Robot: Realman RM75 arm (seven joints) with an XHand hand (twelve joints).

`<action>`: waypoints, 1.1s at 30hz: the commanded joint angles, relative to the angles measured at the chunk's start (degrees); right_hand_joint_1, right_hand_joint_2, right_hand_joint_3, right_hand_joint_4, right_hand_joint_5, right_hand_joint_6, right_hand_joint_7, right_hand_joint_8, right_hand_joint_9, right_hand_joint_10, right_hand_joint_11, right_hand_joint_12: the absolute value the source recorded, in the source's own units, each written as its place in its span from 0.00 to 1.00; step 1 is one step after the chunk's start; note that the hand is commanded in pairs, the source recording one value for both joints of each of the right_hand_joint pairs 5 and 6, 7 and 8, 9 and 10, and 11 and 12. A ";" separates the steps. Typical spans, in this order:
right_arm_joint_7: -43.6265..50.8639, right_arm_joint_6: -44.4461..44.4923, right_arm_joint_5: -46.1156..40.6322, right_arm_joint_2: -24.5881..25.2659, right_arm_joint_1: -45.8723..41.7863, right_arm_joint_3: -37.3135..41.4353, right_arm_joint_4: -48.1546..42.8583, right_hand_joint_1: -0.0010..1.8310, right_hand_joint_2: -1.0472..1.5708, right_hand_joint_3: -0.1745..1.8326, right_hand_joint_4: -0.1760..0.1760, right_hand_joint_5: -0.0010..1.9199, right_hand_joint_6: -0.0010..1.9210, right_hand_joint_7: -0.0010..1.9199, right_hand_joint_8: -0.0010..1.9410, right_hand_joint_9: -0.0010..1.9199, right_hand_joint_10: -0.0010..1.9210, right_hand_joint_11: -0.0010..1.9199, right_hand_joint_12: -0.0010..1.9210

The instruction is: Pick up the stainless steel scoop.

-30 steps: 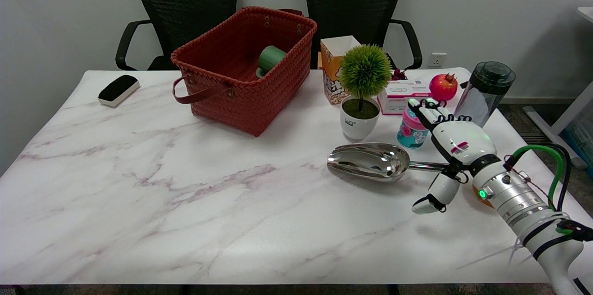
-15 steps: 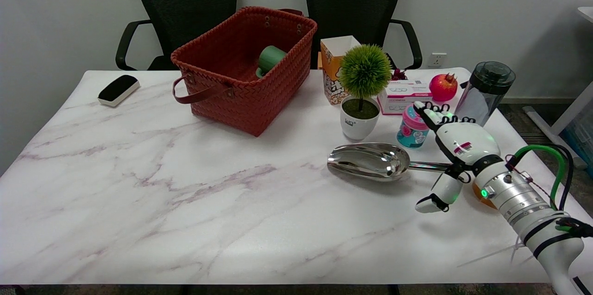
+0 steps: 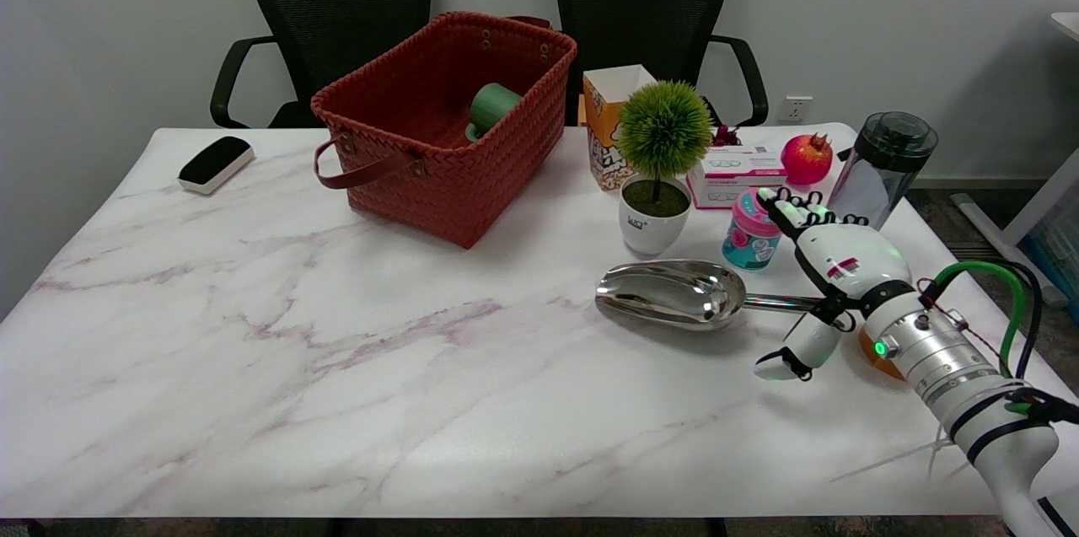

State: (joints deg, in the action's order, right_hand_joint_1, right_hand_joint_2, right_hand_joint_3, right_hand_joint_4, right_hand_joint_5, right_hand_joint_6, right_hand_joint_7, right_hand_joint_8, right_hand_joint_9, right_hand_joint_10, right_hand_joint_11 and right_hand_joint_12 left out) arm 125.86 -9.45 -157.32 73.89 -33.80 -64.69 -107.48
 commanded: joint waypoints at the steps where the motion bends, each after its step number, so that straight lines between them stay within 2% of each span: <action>1: -0.14 2.32 0.13 -0.42 0.48 -0.73 0.13 0.60 0.30 0.47 0.50 0.05 0.05 0.19 0.19 0.12 0.11 0.40 0.40; 11: -0.14 2.63 0.21 -0.02 -0.15 -0.89 0.21 0.59 0.30 0.50 0.50 0.08 0.08 0.32 0.31 0.24 0.24 0.47 0.47; 26: -0.38 4.64 -0.03 0.05 -0.71 -2.01 0.21 0.59 0.30 0.49 0.50 0.09 0.09 0.33 0.33 0.28 0.28 0.51 0.51; 33: -0.70 4.87 0.05 -0.34 -0.38 -2.57 0.21 0.59 0.30 0.48 0.50 0.13 0.13 0.34 0.33 0.37 0.37 0.56 0.56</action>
State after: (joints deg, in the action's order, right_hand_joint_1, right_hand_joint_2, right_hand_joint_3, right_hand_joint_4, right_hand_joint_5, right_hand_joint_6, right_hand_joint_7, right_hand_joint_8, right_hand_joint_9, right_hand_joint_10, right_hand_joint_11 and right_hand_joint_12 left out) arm 125.56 -5.78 -157.22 73.92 -34.27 -66.20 -107.28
